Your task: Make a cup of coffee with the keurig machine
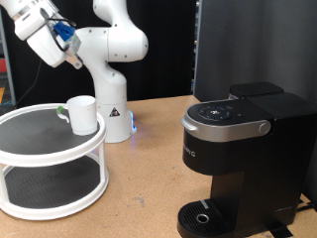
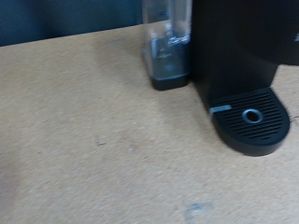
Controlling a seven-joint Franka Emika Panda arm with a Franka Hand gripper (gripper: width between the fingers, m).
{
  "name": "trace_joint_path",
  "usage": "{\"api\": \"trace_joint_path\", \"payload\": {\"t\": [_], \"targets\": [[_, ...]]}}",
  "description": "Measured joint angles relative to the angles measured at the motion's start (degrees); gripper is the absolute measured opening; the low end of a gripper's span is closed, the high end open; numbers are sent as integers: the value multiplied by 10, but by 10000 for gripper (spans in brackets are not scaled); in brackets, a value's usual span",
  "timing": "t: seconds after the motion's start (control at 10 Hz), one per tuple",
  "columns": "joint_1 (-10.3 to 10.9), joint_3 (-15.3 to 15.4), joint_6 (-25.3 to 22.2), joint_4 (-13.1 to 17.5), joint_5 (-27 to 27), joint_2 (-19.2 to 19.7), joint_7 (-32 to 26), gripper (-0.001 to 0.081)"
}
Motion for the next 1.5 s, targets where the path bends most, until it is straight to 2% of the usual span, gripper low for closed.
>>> {"api": "trace_joint_path", "payload": {"t": [0.2, 0.4, 0.6, 0.8, 1.0, 1.2, 1.5], "targets": [[-19, -25, -34, 1, -31, -15, -27, 7], [-38, -44, -41, 1, -43, -26, -36, 7], [-50, -49, -39, 0, -44, -31, -36, 7], [-56, -50, -39, 0, -45, -33, -37, 7], [-56, -59, -44, 0, -45, -34, -62, 7], [-56, -59, -41, -3, -44, -32, -57, 7], [-56, -56, 17, -41, -53, -28, -58, 7]]}}
